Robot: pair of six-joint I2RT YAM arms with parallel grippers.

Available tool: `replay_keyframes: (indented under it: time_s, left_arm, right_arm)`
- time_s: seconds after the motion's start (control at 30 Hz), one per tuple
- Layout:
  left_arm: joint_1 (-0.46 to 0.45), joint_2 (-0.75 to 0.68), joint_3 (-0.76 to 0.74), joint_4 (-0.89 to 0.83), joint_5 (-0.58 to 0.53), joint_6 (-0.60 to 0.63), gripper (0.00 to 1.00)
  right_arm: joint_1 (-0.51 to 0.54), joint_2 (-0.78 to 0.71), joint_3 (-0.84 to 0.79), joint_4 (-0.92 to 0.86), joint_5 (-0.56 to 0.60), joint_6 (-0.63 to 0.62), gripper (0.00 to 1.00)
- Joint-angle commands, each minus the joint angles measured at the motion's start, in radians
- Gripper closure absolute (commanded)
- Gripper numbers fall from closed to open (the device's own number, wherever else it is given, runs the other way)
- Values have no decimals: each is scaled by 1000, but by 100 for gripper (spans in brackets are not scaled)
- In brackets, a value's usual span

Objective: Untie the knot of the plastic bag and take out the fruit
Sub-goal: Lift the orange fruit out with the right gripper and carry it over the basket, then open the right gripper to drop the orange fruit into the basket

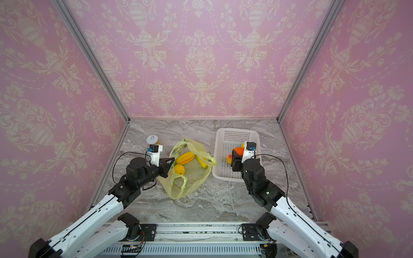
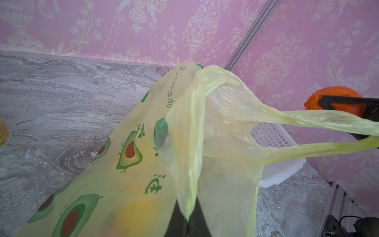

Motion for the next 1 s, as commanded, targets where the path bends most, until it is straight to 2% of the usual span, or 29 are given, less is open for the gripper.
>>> replay_keyframes:
  time_s: [0.0, 0.1, 0.23, 0.47, 0.6, 0.8, 0.97]
  left_arm:
    - [-7, 7, -8, 16, 1, -4, 98]
    - [-7, 7, -7, 17, 5, -6, 98]
    - [-7, 2, -9, 18, 3, -6, 98]
    - [-7, -8, -5, 10, 4, -3, 98]
    - [-7, -28, -7, 2, -6, 2, 98]
    - [-7, -27, -9, 5, -4, 3, 98]
    - [-7, -26, -5, 4, -4, 5, 98]
  right_arm:
    - [-93, 81, 1, -17, -117, 85, 75]
    - [-172, 198, 39, 5, -192, 91, 75]
    - [-201, 402, 158, 0, -256, 71, 76]
    - [-203, 790, 425, -9, -265, 30, 75]
    - [-204, 994, 611, -77, -276, 24, 74]
    - [-203, 1184, 767, -138, -321, 25, 71]
    - [-203, 1216, 779, -136, -335, 32, 64]
